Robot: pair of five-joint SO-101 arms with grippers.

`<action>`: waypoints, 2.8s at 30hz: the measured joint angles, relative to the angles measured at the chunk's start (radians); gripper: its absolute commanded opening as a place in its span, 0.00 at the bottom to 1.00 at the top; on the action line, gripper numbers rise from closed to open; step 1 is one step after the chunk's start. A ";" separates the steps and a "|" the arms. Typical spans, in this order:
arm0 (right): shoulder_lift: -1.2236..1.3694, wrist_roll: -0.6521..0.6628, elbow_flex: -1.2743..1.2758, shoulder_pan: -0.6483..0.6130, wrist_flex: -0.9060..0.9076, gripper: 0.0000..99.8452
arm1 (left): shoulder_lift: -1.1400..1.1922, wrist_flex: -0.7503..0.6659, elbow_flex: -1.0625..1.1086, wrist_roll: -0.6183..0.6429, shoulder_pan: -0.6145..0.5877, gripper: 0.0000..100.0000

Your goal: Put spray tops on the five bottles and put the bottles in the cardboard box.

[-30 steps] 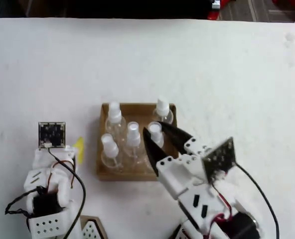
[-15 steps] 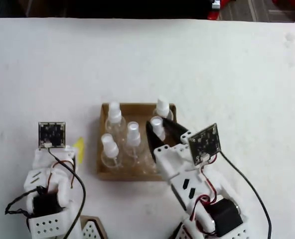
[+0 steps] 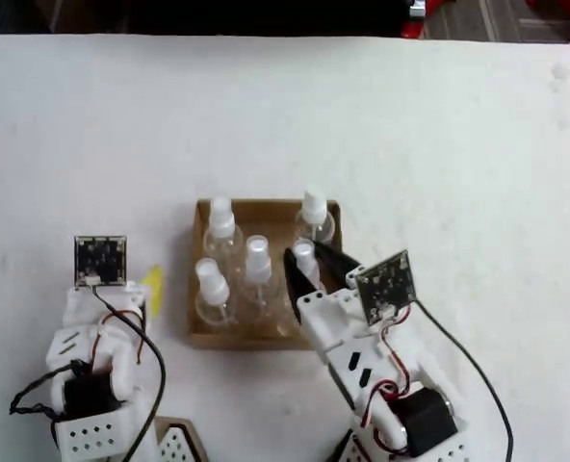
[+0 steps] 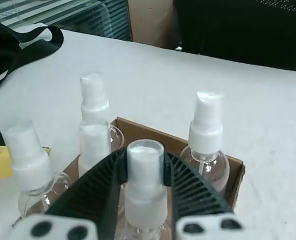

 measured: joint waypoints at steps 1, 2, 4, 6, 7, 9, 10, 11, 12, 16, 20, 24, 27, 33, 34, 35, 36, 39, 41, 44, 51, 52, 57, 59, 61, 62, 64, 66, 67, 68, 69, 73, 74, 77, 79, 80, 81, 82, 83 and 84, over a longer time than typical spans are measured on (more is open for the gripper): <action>-0.002 0.000 0.003 -0.002 0.000 0.01 | 0.000 0.000 0.000 0.000 0.000 0.24; -0.002 0.000 0.003 -0.002 0.000 0.01 | 0.000 0.000 0.000 0.000 0.000 0.24; -0.002 0.000 0.006 0.000 0.000 0.01 | 0.000 0.000 0.000 0.000 0.000 0.24; -0.003 0.000 0.006 0.000 0.000 0.01 | 0.000 0.000 0.000 0.000 0.000 0.24; -0.003 0.000 0.006 -0.002 0.000 0.01 | 0.000 0.000 0.000 0.000 0.000 0.24; -0.003 0.000 0.006 -0.002 0.000 0.01 | 0.000 0.000 0.000 0.000 0.000 0.24; -0.003 0.000 0.006 -0.002 0.000 0.02 | 0.000 0.000 0.000 0.000 0.000 0.24; -0.003 0.000 0.006 -0.002 0.000 0.02 | 0.000 0.000 0.000 0.000 0.000 0.24; -0.003 0.000 0.006 -0.002 0.003 0.03 | 0.000 0.000 0.000 0.000 0.000 0.24; -0.005 0.000 -0.003 -0.002 0.048 0.12 | 0.000 0.000 0.000 0.000 0.000 0.24; -0.005 0.000 -0.015 -0.002 0.086 0.12 | 0.000 0.000 0.000 0.000 0.003 0.24; -0.005 0.000 -0.015 -0.002 0.087 0.12 | 0.000 0.000 0.000 0.000 0.014 0.24; -0.005 0.000 -0.015 -0.002 0.100 0.12 | 0.000 0.000 0.000 0.000 0.014 0.24; -0.005 0.000 -0.041 -0.002 0.100 0.12 | 0.000 0.000 0.000 0.000 0.020 0.24; -0.005 0.000 -0.052 -0.002 0.100 0.12 | 0.000 0.000 0.000 0.000 0.020 0.24; -0.005 0.000 -0.060 -0.002 0.100 0.12 | 0.000 0.000 0.000 0.000 0.020 0.24; -0.005 0.000 -0.068 -0.002 0.100 0.12 | 0.000 0.000 0.000 0.000 0.020 0.24; -0.005 0.000 -0.071 -0.002 0.100 0.12 | 0.000 0.000 0.000 0.000 0.020 0.24; -0.005 0.000 -0.071 -0.002 0.100 0.12 | 0.000 0.000 0.000 0.000 0.020 0.24; -0.005 0.000 -0.071 -0.002 0.100 0.12 | 0.000 0.000 0.000 0.000 0.020 0.24; -0.005 0.000 -0.255 0.051 0.106 0.12 | 0.000 0.000 0.000 0.000 0.020 0.24; -0.005 0.000 -0.288 0.072 0.109 0.12 | 0.000 0.000 0.000 0.000 0.020 0.24; -0.006 0.000 -0.368 0.244 0.087 0.12 | 0.000 0.000 0.000 0.000 0.020 0.24; -0.006 0.000 -0.377 0.299 0.057 0.11 | 0.000 0.000 0.000 0.000 0.020 0.24; -0.006 0.000 -0.399 0.336 0.046 0.08 | 0.000 0.000 0.000 0.000 0.020 0.24; -0.006 0.000 -0.411 0.350 0.046 0.04 | 0.000 0.000 0.000 0.000 0.020 0.23; -0.006 0.000 -0.451 0.368 0.063 0.01 | 0.000 0.000 -0.002 0.000 0.020 0.18; -0.006 0.018 -0.514 0.376 0.109 0.02 | 0.000 0.000 -0.028 0.000 0.020 0.08; -0.008 0.043 -0.546 0.376 0.141 0.01 | 0.000 0.000 -0.055 0.000 0.020 0.02; -0.008 0.068 -0.578 0.373 0.175 0.02 | 0.000 0.000 -0.092 0.000 0.020 0.01; -0.008 0.087 -0.606 0.371 0.207 0.02 | 0.000 0.002 -0.137 0.000 0.020 0.04; -0.009 0.110 -0.674 0.367 0.290 0.02 | 0.000 0.046 -0.331 0.000 0.018 0.02; -0.009 0.110 -0.680 0.365 0.302 0.02 | -0.003 0.052 -0.373 0.000 0.018 0.02; -0.009 0.114 -0.706 0.368 0.333 0.02 | -0.008 0.054 -0.465 0.000 0.020 0.02; -0.009 0.114 -0.738 0.368 0.376 0.02 | -0.008 0.080 -0.523 0.000 0.020 0.02; -0.009 0.114 -0.760 0.368 0.402 0.02 | -0.008 0.104 -0.555 0.000 0.029 0.02; -0.009 0.114 -0.787 0.368 0.433 0.02 | -0.008 0.140 -0.589 0.000 0.044 0.02; -0.009 0.114 -0.818 0.368 0.465 0.02 | -0.008 0.180 -0.626 0.000 0.063 0.02; -0.009 0.114 -0.848 0.368 0.499 0.02 | -0.008 0.222 -0.661 0.000 0.083 0.02; -0.009 0.114 -0.879 0.368 0.532 0.02 | -0.009 0.269 -0.701 0.000 0.107 0.02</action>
